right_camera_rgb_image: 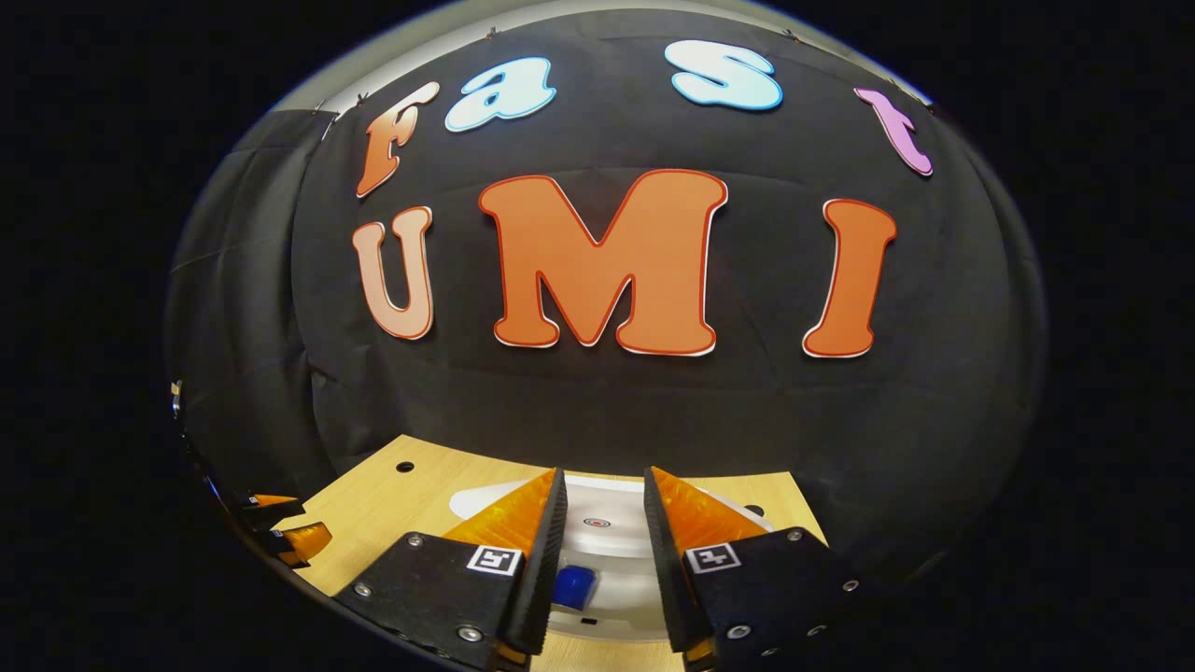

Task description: Press the lid of the desktop garbage bin to open it, pick up the crumpled paper on the desktop and throw it into the bin, then pick up the pop can on the desktop and drop it into the bin, and finally close the garbage bin lid.

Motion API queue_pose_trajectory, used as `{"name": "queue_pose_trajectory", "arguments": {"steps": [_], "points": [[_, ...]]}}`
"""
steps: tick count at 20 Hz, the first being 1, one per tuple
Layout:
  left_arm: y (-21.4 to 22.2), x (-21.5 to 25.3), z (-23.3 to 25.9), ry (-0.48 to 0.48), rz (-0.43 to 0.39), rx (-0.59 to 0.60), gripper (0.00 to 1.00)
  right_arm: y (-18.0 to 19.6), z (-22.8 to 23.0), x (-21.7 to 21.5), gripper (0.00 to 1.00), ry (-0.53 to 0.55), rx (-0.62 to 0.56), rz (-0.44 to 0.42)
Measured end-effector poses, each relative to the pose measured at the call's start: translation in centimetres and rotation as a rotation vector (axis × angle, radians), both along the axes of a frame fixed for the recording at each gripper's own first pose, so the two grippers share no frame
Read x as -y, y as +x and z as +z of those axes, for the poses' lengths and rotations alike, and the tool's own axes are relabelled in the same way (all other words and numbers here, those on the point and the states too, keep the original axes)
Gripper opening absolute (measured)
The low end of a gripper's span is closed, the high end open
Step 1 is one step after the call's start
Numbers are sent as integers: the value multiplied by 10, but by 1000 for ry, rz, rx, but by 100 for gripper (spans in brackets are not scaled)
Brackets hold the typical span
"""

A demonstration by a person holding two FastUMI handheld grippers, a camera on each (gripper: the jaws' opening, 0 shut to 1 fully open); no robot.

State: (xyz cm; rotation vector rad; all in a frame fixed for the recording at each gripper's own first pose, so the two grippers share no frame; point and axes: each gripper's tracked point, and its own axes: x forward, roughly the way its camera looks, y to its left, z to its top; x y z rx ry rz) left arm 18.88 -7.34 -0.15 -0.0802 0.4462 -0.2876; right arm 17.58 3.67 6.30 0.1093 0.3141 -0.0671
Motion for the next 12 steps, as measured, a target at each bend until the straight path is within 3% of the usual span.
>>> {"name": "queue_pose_trajectory", "arguments": {"steps": [12], "points": [[-6, 6, -10, 10, -40, -42, 83, -29, -61, -16, 47, 27, -139, -11]]}}
